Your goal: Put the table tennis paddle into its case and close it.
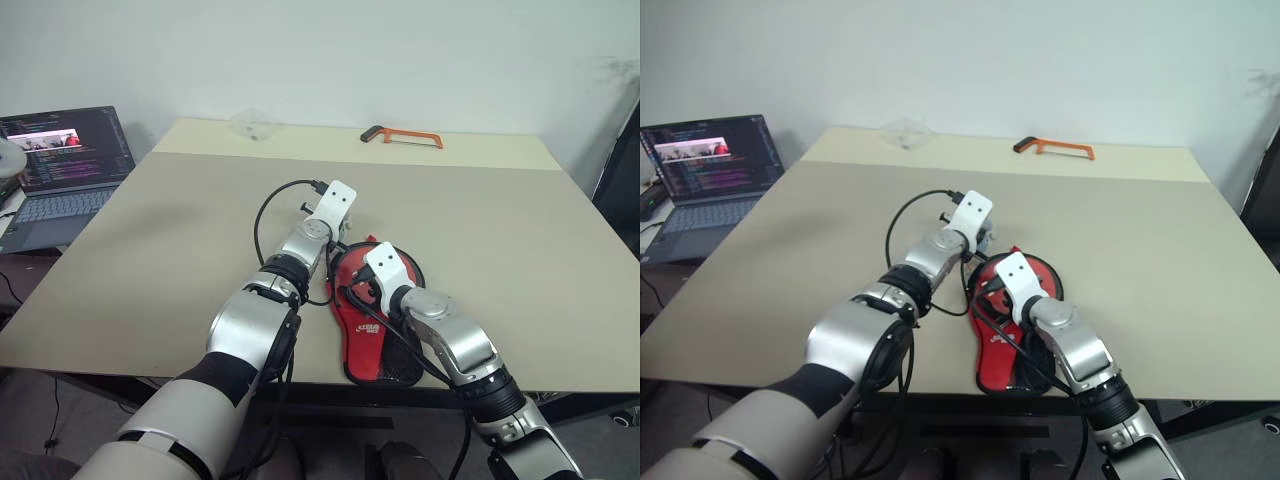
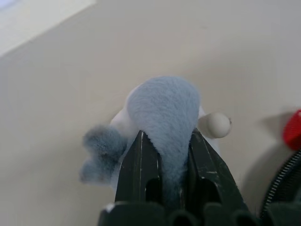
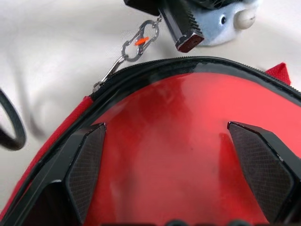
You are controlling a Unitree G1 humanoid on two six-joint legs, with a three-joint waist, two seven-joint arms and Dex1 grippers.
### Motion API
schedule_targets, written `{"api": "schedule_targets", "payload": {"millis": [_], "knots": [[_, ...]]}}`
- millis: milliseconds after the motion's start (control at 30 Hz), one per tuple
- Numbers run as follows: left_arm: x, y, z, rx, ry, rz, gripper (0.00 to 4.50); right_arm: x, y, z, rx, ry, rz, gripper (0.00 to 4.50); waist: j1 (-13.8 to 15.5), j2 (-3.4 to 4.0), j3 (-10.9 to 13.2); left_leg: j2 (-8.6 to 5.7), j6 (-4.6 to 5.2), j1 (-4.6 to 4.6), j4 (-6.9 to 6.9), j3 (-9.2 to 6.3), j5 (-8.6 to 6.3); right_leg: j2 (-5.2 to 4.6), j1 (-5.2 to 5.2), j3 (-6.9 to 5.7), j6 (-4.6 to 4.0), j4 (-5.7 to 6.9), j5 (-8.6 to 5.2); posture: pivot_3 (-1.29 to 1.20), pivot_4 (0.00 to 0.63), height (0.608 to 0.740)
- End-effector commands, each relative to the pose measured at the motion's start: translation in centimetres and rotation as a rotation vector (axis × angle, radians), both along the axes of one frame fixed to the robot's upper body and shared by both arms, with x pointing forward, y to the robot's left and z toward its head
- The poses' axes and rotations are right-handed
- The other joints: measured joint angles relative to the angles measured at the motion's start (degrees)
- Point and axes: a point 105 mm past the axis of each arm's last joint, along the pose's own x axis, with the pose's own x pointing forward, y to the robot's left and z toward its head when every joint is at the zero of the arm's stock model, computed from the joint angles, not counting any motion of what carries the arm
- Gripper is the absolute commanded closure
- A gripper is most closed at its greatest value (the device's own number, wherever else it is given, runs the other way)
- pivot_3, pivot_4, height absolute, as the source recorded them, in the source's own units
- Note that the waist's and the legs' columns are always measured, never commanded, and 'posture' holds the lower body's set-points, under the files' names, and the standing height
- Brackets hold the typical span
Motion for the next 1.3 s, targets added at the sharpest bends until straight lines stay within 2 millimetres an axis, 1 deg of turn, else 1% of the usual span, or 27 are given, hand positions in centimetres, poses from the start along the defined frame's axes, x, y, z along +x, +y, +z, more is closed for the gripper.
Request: {"api": "schedule_targets", "payload": {"millis": [33, 200, 300, 367, 400, 467, 567, 667, 800, 933, 1067, 1267, 1300], "knots": [[0.9, -0.8, 5.1, 0.118, -0.223, 0.000, 4.28, -0.9, -0.3, -1.9, -0.056, 0.073, 0.010, 0.00, 0.04, 0.00, 0.00, 0.00, 0.00, 0.00, 0.00, 0.00, 0.00, 0.00, -0.01, 0.00, 0.00, 0.00, 0.00, 0.00, 0.150, 0.740], [1.0, -1.3, 8.4, 0.240, -0.433, 0.047, 4.28, -2.0, 0.3, -2.1, -0.071, 0.090, 0.047, 0.00, 0.08, 0.00, 0.00, -0.02, -0.01, -0.07, -0.01, 0.00, 0.00, -0.01, -0.03, 0.00, 0.00, -0.06, -0.01, 0.00, 0.150, 0.740], [0.8, -1.7, 10.1, 0.257, -0.536, 0.076, 4.28, -2.4, 0.5, -1.9, -0.071, 0.091, 0.053, 0.00, 0.06, -0.01, 0.01, -0.02, -0.01, -0.06, -0.02, 0.01, 0.00, -0.02, -0.04, 0.01, 0.00, -0.06, -0.01, 0.00, 0.150, 0.740], [0.6, -2.6, 10.9, 0.245, -0.590, 0.077, 4.28, -2.8, 0.6, -1.9, -0.072, 0.093, 0.055, 0.00, 0.04, -0.01, 0.01, -0.02, -0.01, -0.07, -0.02, 0.02, 0.00, -0.01, -0.07, 0.02, 0.01, -0.05, -0.01, 0.00, 0.150, 0.740], [0.4, -3.3, 10.9, 0.249, -0.602, 0.059, 4.28, -3.0, 0.6, -2.0, -0.073, 0.095, 0.056, 0.00, 0.06, -0.01, 0.01, -0.02, -0.01, -0.07, -0.02, 0.02, 0.00, -0.01, -0.07, 0.01, 0.01, -0.05, -0.01, 0.00, 0.150, 0.740], [-0.1, -5.2, 10.8, 0.235, -0.614, -0.001, 4.28, -3.5, 0.7, -2.0, -0.077, 0.099, 0.058, 0.00, 0.10, -0.01, 0.01, -0.02, -0.01, -0.09, -0.02, 0.02, 0.00, -0.01, -0.08, 0.01, 0.01, -0.06, -0.01, 0.00, 0.150, 0.740], [-0.8, -7.3, 10.7, 0.223, -0.624, -0.068, 4.28, -4.0, 0.7, -2.0, -0.077, 0.104, 0.057, 0.00, 0.16, -0.01, 0.01, -0.07, -0.02, -0.13, -0.02, 0.02, 0.00, -0.05, -0.09, 0.00, 0.01, -0.09, -0.01, 0.00, 0.150, 0.740], [-1.6, -9.7, 10.0, 0.193, -0.603, -0.148, 4.28, -4.4, 0.7, -2.2, -0.081, 0.110, 0.052, 0.00, 0.15, -0.01, 0.01, -0.10, -0.02, -0.14, -0.03, 0.03, 0.00, -0.09, -0.10, 0.01, 0.02, -0.10, -0.02, 0.00, 0.150, 0.740], [-2.5, -11.9, 8.8, 0.223, -0.576, -0.248, 4.28, -4.7, 1.1, -2.1, -0.071, 0.116, 0.049, 0.00, 0.13, -0.01, 0.01, -0.12, -0.02, -0.14, -0.03, 0.03, 0.00, -0.10, -0.10, 0.01, 0.02, -0.10, -0.02, 0.00, 0.150, 0.740], [-2.8, -12.4, 8.0, 0.275, -0.568, -0.275, 4.28, -4.9, 1.2, -2.1, -0.070, 0.118, 0.047, 0.00, 0.10, -0.01, 0.01, -0.12, -0.02, -0.14, -0.04, 0.01, 0.00, -0.11, -0.10, 0.01, 0.02, -0.10, -0.02, 0.00, 0.150, 0.740], [-2.7, -12.3, 7.2, 0.297, -0.523, -0.280, 4.28, -4.9, 1.0, -2.2, -0.070, 0.121, 0.042, 0.00, 0.10, -0.01, 0.01, -0.14, -0.02, -0.14, -0.04, 0.01, 0.00, -0.13, -0.10, 0.01, 0.03, -0.10, -0.02, 0.00, 0.150, 0.740], [-2.9, -12.2, 4.3, 0.328, -0.384, -0.357, 4.28, -4.5, 1.0, -2.2, -0.076, 0.112, 0.048, 0.00, 0.05, -0.01, 0.01, -0.14, -0.02, -0.13, -0.04, 0.01, 0.00, -0.13, -0.09, 0.00, 0.03, -0.10, -0.02, 0.00, 0.150, 0.740], [-3.1, -12.4, 3.6, 0.334, -0.351, -0.391, 3.93, -4.4, 1.1, -2.2, -0.079, 0.109, 0.054, 0.00, 0.05, -0.01, 0.00, -0.14, -0.02, -0.12, -0.04, 0.01, 0.00, -0.13, -0.08, 0.00, 0.03, -0.09, -0.02, 0.00, 0.150, 0.740]]}}
